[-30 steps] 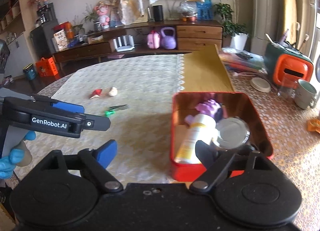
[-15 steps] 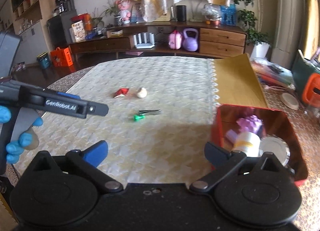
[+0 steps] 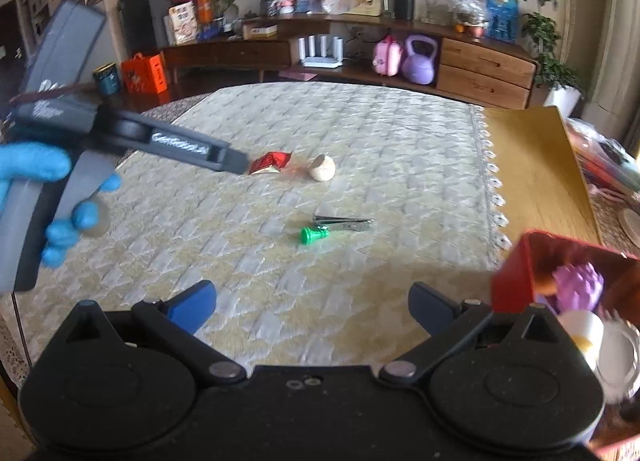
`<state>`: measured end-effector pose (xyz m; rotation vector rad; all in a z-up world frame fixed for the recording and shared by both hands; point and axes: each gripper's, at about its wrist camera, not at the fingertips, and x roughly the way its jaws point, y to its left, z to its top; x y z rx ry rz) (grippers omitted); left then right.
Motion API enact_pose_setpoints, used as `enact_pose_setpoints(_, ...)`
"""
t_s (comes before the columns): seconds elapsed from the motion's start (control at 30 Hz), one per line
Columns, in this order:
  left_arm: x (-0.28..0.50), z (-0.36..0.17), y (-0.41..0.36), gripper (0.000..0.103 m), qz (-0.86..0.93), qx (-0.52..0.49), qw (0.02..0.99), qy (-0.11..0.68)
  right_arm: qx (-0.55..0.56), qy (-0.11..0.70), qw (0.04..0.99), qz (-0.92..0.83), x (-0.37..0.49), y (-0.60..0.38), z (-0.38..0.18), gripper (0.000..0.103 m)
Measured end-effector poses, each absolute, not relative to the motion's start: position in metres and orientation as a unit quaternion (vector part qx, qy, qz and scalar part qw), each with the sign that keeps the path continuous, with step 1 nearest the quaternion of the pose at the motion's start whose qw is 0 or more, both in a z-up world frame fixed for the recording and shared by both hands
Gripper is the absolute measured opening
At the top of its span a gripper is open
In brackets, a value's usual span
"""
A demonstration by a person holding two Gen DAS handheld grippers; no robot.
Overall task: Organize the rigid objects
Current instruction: 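Move the left tool toward the red candy while the right tool approaches the green pushpin, then grasp the red candy with the left tool while the right tool grasps the green pushpin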
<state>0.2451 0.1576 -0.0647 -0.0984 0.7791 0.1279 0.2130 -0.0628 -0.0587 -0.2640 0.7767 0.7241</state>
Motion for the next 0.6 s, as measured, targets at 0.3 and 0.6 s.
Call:
enact_pose_setpoints(0.3,0.287,-0.090,0.173,0.084,0.020,0.042,0.922,0.385,-0.150,0.377,0.840,0.361,0.239,-0.037,-0.076,0.093)
enact_pose_setpoints(0.6,0.303,-0.116,0.189,0.084,-0.009,0.049,0.923,0.382,-0.169,0.385,0.830,0.366,0.267,-0.011,-0.098,0.072)
